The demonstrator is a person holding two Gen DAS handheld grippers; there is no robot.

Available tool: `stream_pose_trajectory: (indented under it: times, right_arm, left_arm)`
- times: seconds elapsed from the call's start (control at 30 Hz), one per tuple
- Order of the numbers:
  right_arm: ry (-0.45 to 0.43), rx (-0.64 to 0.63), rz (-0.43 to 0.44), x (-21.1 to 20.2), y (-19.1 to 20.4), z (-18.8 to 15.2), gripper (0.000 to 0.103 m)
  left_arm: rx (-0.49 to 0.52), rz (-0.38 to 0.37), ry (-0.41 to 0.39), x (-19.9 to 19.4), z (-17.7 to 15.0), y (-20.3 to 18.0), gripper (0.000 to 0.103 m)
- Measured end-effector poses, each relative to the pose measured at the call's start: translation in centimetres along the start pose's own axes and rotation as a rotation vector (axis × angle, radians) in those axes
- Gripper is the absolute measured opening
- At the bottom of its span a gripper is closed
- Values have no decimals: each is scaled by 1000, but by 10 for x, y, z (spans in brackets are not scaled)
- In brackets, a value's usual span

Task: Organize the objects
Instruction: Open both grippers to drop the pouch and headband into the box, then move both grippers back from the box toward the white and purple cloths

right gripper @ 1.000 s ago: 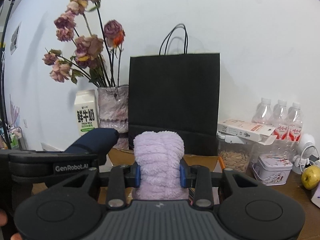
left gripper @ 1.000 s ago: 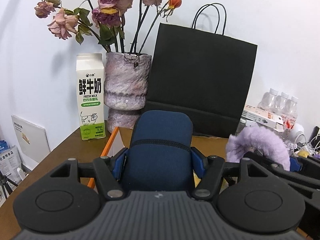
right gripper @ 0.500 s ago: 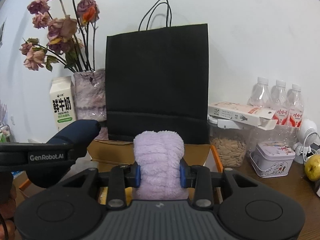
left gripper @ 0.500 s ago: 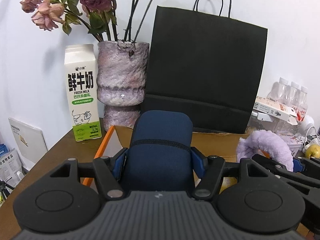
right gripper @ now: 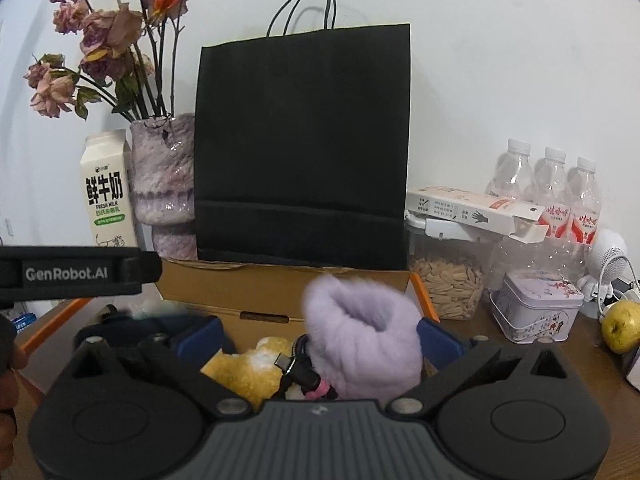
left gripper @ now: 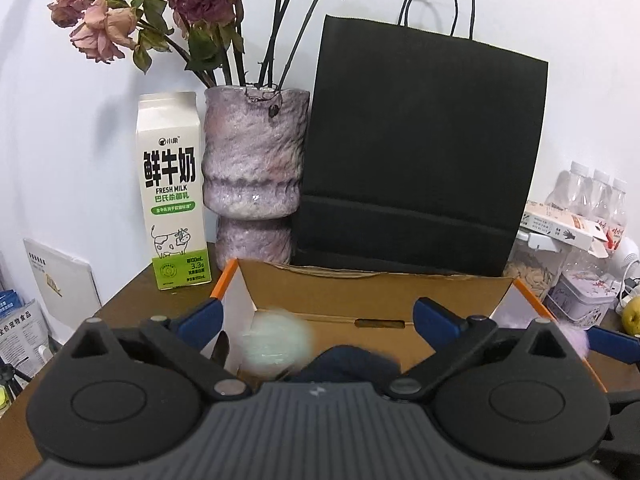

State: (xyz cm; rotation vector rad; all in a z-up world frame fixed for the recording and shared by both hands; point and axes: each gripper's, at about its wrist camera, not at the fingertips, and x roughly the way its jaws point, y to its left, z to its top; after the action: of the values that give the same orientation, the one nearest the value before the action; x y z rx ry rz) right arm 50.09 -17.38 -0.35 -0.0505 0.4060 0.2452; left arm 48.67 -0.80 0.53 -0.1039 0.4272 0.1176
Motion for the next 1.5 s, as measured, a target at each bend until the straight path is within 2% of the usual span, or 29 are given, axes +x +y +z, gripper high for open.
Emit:
stream_pose_trajectory:
  times: [0.17,0.57,0.97,1.5]
  right_arm:
    - [10,22,22,-4,-2,2,103]
    - [3,22,11,-28,-3,11,103]
    - [-58,4,-10,-77,0,12,103]
    - [-78,29,-32,-135,-11,-6,103]
  left_arm:
    - [-1,-8,-11,-5,1,0,103]
    - [26,-41,-46,-36,2,-5,103]
    - [16,-83,-76,-80,-4,4,103]
    - [16,-110,-73,-134,-26,20,103]
